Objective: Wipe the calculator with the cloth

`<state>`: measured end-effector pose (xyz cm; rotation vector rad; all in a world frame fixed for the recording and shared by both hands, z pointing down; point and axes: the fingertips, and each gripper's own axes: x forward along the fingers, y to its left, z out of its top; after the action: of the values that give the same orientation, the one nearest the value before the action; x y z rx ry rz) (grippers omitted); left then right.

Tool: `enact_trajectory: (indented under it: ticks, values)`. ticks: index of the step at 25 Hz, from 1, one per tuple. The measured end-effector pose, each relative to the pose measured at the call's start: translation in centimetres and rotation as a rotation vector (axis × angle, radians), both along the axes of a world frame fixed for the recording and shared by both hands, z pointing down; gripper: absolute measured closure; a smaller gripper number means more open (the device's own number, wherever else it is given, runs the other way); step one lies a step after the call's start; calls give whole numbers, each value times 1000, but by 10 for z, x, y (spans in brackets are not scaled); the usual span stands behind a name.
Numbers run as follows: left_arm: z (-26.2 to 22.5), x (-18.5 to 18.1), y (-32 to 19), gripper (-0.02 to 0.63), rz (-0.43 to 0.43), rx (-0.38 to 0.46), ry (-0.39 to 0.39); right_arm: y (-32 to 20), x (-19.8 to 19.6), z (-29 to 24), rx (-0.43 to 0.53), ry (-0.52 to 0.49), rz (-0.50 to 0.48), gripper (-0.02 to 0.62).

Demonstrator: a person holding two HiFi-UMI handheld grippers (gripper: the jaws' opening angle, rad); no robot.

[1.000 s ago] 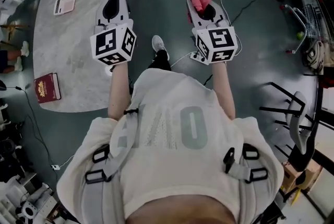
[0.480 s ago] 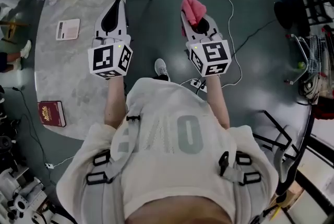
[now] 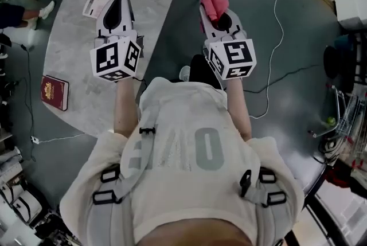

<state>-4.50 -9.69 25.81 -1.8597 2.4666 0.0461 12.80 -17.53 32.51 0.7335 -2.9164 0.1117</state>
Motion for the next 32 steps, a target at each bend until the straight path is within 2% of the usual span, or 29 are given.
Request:
enact_trajectory:
  ticks: [4,10,15,18,24,32]
  values:
    - [-5,-39,21,586,-144,-4,13,-9,-49,-10,16,-17,-116,540]
    - [-3,-116,84,586,-496,20,49,-7,-173,-28,93,-33,-435,540]
    - [6,-128,135,586,-735,4,81,10,-232,-35,110,-36,-642,540]
    - [9,-141,160,586,-866,33,100,21,-266,-35,117,-38,-751,540]
    - [9,-154,173,586,-1052,65,107,30,-319,-32,127,-42,-921,540]
    - [8,-152,145,586,-1212,35,105,30,-359,-29,83,-30,-1146,540]
